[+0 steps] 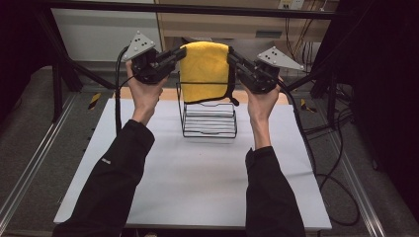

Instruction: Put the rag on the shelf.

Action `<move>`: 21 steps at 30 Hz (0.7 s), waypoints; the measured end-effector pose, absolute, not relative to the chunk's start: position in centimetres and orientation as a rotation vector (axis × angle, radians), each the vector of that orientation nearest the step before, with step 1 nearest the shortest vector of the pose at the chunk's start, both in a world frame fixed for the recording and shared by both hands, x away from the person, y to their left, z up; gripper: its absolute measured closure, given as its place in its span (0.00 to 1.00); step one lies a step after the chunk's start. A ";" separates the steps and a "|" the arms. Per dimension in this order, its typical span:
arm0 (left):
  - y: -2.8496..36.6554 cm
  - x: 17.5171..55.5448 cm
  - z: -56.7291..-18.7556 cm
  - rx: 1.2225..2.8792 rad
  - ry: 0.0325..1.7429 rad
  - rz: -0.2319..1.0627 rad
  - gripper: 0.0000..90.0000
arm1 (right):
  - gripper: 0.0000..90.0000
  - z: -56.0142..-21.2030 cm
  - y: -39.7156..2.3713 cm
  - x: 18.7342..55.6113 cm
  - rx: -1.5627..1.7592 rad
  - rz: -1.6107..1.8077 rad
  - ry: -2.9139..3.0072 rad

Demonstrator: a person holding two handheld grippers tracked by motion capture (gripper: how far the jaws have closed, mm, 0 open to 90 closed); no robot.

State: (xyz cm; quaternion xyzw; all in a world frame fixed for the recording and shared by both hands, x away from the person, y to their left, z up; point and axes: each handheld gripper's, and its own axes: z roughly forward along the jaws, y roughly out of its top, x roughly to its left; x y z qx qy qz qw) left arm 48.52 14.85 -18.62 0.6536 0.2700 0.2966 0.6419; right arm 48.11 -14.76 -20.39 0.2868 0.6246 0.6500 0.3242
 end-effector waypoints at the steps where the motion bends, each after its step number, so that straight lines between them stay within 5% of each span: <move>1: 14.8 48.3 -18.7 1.491 0.612 0.677 0.92 | 0.89 -20.5 -14.8 48.0 0.751 1.705 1.637; 21: 14.9 45.9 -20.5 1.577 0.581 0.662 0.91 | 0.89 -22.7 -15.4 45.9 0.728 1.669 1.684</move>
